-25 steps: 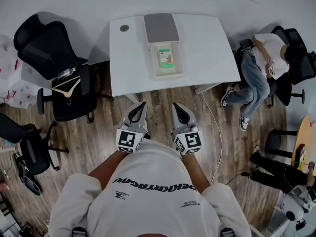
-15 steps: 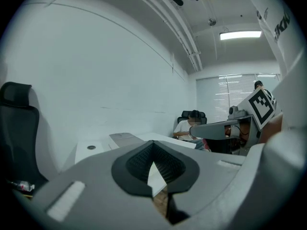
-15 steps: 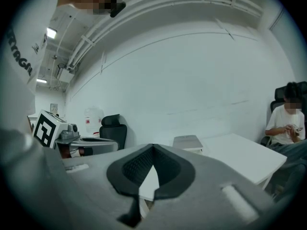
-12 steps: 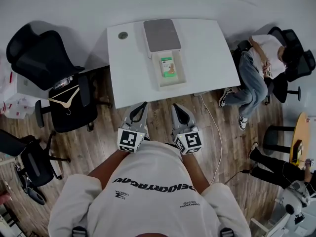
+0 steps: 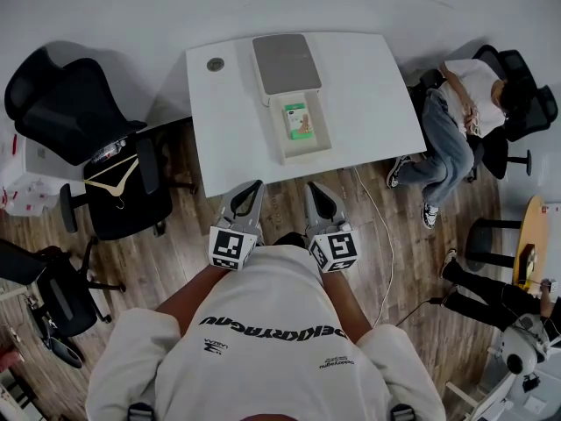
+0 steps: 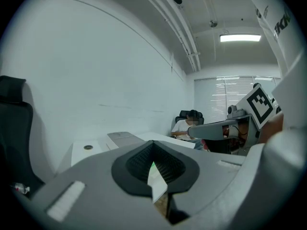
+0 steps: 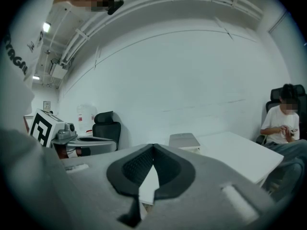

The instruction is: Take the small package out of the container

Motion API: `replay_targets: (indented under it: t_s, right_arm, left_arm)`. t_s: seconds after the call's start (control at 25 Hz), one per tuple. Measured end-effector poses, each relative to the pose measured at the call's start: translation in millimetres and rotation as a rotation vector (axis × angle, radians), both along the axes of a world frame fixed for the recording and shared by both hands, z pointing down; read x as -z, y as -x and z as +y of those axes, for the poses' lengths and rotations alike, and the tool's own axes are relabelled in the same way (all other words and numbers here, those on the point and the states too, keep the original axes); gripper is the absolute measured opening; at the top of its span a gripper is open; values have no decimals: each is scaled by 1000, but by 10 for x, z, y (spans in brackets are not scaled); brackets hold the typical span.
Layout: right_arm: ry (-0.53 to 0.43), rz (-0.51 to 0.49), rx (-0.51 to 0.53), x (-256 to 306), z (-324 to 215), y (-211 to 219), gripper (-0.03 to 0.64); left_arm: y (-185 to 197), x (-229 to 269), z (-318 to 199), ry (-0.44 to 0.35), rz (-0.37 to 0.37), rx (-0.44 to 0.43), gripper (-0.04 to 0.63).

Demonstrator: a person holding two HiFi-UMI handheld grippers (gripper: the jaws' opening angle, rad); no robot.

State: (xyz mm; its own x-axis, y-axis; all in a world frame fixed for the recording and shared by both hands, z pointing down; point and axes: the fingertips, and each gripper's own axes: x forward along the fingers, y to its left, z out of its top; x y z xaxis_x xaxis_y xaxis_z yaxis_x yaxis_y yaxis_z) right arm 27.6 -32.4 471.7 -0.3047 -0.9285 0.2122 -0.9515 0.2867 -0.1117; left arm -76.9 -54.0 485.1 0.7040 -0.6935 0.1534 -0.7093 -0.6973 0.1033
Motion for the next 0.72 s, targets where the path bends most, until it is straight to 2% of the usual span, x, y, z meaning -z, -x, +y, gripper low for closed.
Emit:
replay_targets:
  t_s: [0.24, 0.72]
  right_arm:
    - [16, 5, 6, -70, -84, -17, 2]
    - [16, -33, 46, -102, -356, -330, 2]
  left_arm:
    - [-40, -20, -64, 1, -3, 5, 2]
    - [-293, -67, -286, 17, -27, 58, 2]
